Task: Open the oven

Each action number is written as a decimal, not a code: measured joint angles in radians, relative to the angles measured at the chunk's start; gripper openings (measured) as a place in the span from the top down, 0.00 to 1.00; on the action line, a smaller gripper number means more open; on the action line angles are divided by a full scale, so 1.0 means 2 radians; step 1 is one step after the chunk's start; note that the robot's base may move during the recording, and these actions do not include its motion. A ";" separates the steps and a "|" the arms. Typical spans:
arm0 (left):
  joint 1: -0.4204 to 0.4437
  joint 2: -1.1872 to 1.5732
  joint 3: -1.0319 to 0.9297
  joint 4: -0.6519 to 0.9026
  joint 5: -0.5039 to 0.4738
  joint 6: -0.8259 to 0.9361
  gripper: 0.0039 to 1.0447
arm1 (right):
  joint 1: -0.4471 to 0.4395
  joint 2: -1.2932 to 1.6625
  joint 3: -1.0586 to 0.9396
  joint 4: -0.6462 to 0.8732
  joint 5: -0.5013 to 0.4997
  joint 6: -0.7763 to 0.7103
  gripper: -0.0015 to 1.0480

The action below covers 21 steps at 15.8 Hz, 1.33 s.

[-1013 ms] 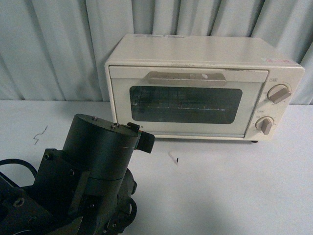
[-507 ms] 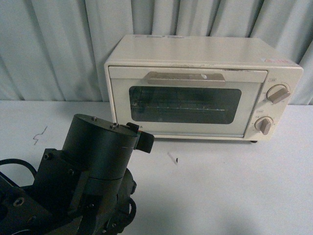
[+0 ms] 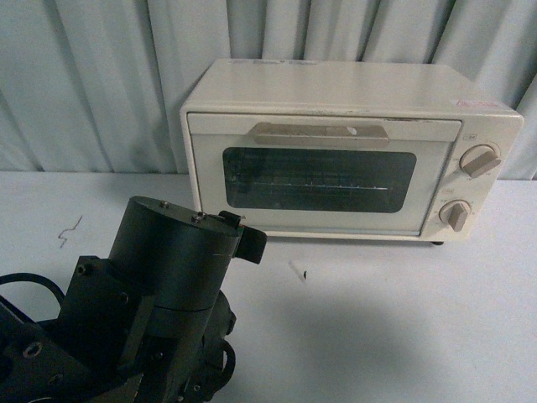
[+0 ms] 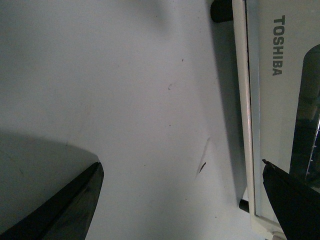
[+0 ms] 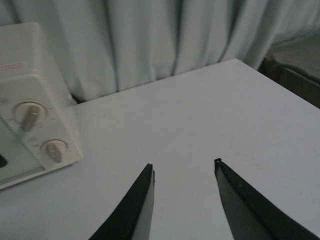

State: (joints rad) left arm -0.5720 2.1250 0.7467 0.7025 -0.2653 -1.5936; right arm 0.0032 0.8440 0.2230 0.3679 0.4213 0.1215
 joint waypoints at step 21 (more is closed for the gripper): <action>0.000 0.000 0.000 0.000 0.000 0.000 0.06 | 0.192 0.464 0.325 0.110 -0.028 -0.060 0.98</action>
State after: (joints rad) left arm -0.5724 2.1250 0.7467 0.7032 -0.2649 -1.5940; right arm 0.3874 1.7725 0.8738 0.5873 0.3656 0.0025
